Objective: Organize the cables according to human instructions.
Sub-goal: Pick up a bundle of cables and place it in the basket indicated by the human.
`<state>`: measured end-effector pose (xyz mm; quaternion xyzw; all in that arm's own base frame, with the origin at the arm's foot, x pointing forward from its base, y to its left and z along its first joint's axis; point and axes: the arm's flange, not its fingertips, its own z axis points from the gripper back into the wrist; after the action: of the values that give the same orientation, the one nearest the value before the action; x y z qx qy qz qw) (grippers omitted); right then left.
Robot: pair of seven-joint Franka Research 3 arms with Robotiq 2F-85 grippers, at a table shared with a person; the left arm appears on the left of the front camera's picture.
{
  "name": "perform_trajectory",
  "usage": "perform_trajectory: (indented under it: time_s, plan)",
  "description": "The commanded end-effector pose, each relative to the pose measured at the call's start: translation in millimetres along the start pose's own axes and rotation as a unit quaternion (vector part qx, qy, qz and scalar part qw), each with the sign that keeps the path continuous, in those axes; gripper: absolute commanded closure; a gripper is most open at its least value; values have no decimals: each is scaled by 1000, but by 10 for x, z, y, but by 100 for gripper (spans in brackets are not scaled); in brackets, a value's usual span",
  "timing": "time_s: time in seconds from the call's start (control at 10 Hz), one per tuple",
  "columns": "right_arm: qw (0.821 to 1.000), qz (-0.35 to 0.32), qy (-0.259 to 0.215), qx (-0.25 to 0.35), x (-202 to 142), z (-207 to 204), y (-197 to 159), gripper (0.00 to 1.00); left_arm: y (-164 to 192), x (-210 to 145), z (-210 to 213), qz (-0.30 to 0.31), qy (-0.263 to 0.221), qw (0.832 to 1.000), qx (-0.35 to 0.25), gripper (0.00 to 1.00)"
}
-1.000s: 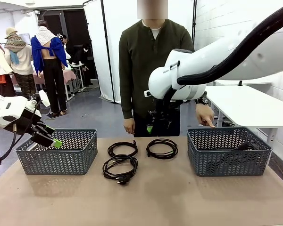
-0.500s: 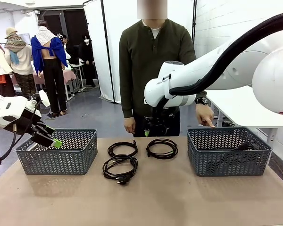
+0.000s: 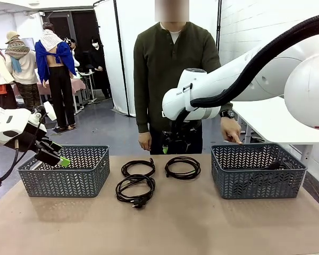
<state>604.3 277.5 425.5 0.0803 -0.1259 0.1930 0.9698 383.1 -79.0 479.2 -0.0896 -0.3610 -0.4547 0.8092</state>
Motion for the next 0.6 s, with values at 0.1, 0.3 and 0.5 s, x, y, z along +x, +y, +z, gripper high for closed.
perform_trajectory:
  time_s: [0.1, 0.3, 0.5]
  plan:
    - [1000, 0, 0, 0, 0, 0, 0, 0, 32, -24, -13, -1, -3, 1000, -3, 0]
    - [998, -63, 7, -26, 119, -90, 68, 0, 32, -24, -13, -1, -3, 1000, -3, 0]
    - [991, -121, 18, -47, 215, -221, 130, 0, 32, -24, -13, -1, -3, 1000, -3, 0]
